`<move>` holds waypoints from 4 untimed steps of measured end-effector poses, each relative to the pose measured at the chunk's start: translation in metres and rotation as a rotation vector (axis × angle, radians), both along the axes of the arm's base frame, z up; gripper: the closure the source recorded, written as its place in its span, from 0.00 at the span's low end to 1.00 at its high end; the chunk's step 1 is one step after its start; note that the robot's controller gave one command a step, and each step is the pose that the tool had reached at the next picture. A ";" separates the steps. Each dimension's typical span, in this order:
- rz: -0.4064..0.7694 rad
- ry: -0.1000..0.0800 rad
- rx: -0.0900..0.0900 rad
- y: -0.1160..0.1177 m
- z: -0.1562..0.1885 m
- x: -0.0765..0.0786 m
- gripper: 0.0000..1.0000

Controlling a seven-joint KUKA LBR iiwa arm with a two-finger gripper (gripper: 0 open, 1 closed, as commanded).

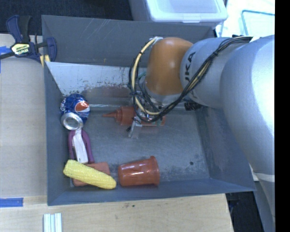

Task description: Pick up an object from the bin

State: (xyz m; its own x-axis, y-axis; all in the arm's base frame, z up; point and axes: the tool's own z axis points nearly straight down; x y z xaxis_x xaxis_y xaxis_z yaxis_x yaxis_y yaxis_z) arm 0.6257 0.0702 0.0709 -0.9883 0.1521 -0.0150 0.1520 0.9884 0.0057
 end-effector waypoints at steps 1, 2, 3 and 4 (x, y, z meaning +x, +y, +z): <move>0.046 0.008 -0.002 0.003 0.000 0.002 1.00; 0.047 0.008 -0.002 0.003 0.000 0.002 1.00; 0.047 0.007 -0.002 0.002 0.005 0.001 1.00; 0.046 0.001 -0.002 0.002 0.015 0.002 1.00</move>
Offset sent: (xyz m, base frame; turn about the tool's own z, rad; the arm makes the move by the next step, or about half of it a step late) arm 0.0000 0.0000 0.0000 0.0000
